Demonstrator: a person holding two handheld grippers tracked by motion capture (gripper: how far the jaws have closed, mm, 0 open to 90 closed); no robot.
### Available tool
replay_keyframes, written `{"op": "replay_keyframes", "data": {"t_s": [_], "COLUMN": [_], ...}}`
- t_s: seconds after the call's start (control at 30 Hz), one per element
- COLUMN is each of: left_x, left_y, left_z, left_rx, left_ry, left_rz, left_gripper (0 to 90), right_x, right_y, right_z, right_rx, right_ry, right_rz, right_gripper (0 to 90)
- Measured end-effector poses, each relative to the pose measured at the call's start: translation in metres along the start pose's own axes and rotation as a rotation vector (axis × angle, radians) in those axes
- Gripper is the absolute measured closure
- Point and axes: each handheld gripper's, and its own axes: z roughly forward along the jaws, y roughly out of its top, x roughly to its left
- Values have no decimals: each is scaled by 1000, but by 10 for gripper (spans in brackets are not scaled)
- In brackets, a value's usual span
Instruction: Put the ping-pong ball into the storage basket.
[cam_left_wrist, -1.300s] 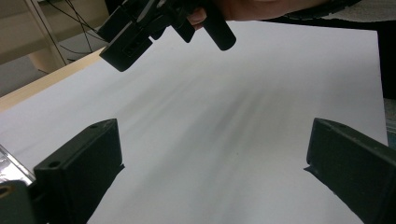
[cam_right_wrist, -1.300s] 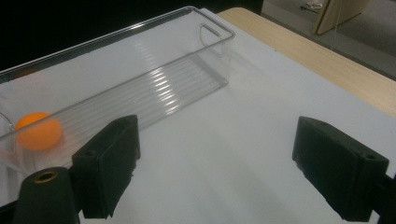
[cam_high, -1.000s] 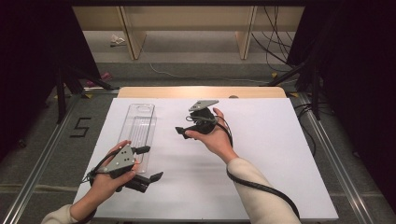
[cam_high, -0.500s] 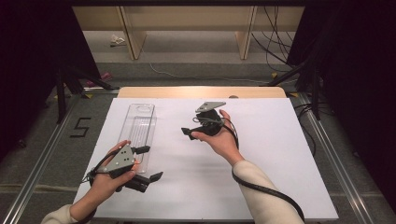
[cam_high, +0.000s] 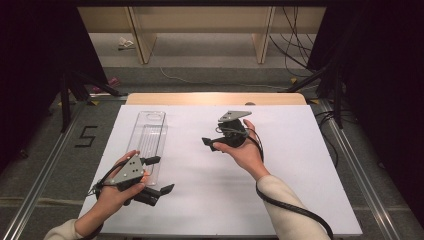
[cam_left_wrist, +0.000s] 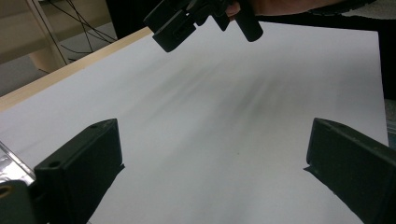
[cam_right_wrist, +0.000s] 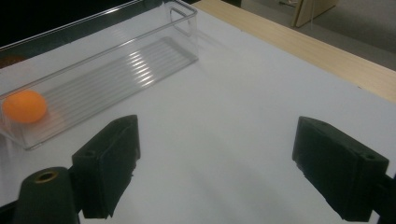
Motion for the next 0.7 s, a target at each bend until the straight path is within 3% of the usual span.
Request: {"op": "replay_keyframes", "data": {"t_s": [0.7], "left_x": [0], "left_y": [0], "left_z": [0], "left_rx": [-1], "left_ry": [5], "left_rz": [-2], "left_gripper": [30], "right_x": [-13], "right_y": [-19], "right_z": [-28], "right_rx": [-17], "right_ry": [-40], "right_rz": [32], "right_gripper": [162]}}
